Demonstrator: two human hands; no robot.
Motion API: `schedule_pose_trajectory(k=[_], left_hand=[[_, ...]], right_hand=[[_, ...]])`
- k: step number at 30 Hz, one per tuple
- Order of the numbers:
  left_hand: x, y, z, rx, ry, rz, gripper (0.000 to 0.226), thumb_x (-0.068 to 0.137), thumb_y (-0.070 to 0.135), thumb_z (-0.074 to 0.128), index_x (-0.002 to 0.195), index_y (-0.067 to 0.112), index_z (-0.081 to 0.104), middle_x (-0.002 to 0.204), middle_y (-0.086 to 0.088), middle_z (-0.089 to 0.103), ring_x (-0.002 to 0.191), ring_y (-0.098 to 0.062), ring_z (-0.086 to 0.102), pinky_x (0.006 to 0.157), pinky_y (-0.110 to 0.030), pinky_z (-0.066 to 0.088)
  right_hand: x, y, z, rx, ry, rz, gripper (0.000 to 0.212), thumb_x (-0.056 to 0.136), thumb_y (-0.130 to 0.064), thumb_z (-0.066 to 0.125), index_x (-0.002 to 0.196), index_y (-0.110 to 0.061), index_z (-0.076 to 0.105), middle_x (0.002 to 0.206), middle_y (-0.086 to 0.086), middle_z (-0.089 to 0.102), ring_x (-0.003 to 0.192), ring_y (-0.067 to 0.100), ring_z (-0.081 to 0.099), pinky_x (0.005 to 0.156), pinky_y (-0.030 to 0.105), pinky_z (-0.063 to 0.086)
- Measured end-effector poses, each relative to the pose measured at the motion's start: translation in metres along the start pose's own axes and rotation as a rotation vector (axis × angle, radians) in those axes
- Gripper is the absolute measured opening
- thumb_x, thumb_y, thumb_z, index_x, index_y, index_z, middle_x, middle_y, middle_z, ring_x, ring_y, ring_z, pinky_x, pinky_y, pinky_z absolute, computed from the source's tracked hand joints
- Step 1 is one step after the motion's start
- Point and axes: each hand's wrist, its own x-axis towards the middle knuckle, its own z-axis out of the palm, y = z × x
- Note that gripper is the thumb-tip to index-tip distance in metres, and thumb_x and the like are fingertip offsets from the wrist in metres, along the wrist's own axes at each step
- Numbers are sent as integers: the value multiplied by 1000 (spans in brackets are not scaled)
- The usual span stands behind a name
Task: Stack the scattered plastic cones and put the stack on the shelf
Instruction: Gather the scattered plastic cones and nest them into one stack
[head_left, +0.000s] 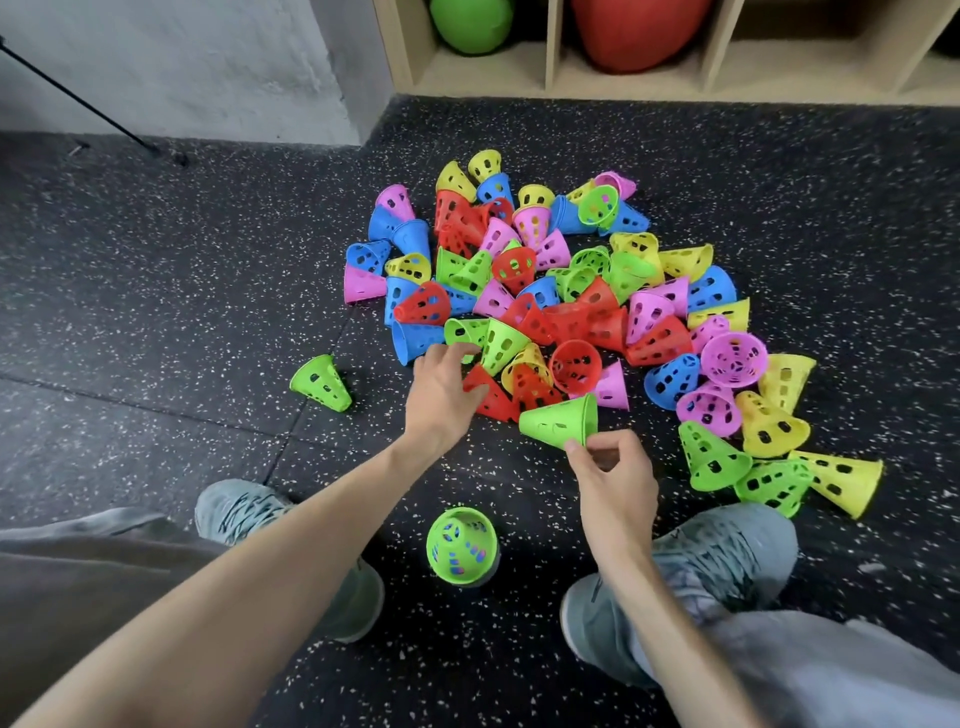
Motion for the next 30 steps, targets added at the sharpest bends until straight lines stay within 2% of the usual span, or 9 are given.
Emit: schedule_pose_trajectory(k=[2,4,7,9,12,16,22,27,30], left_hand=[[1,-5,-1,64,-12,-64,59,91,28,75,143,16,51,136,-8,56,127,-30,45,103,-41,44],[-1,-13,-3,54,-66,-138,58,92,29,74,143,15,49,130,-4,64,121,-27,54,97,-42,49],[-6,-24,-6,13,-102,-170,35,96,24,70,129,24,58,113,5,73,103,-18,67,83,-38,56],[-10,-29,-9,-5,-75,-155,22,96,20,69,117,26,64,104,8,74,98,-15,69,81,-37,57],[-17,-30,-14,-39,-34,-89,14,97,13,67,109,21,68,96,8,71,94,-14,67,82,-33,54],[-25,-32,-22,-33,13,57,18,96,6,65,102,22,72,94,8,64,91,-16,61,84,-36,52],[-38,-23,-40,-18,56,251,13,96,17,69,105,25,74,98,9,64,95,-17,52,84,-29,44],[-59,-16,-44,-54,92,287,12,96,22,69,106,24,75,98,12,62,94,-16,51,83,-29,42],[-68,-14,-46,-80,89,311,11,96,24,69,105,26,74,99,12,63,94,-16,51,86,-29,42]], right_hand=[[0,3,0,-7,-12,13,13,91,-26,73,89,-23,61,89,-10,66,92,21,62,75,36,44],[-1,5,0,-16,-13,18,12,91,-25,73,91,-22,62,89,-11,65,92,19,62,73,33,42],[0,6,-1,1,-12,20,11,91,-24,73,92,-19,63,89,-10,65,89,14,63,70,24,43],[0,6,0,16,-25,18,11,91,-23,73,93,-19,63,90,-10,66,89,13,64,72,24,45],[0,5,1,13,-39,13,11,91,-24,73,92,-21,62,92,-9,67,94,16,64,83,36,50],[-2,3,-1,14,-26,5,12,92,-25,73,90,-25,61,92,-11,67,96,19,63,86,42,51],[-2,-10,-4,51,25,-35,12,92,-25,72,95,-19,62,93,-10,66,91,12,63,78,33,47],[-8,-19,-9,86,41,-48,12,93,-24,72,96,-18,62,93,-9,67,88,6,62,75,26,47],[-11,-21,-12,91,50,-73,11,93,-24,72,95,-19,62,93,-8,67,88,8,63,75,28,48]])
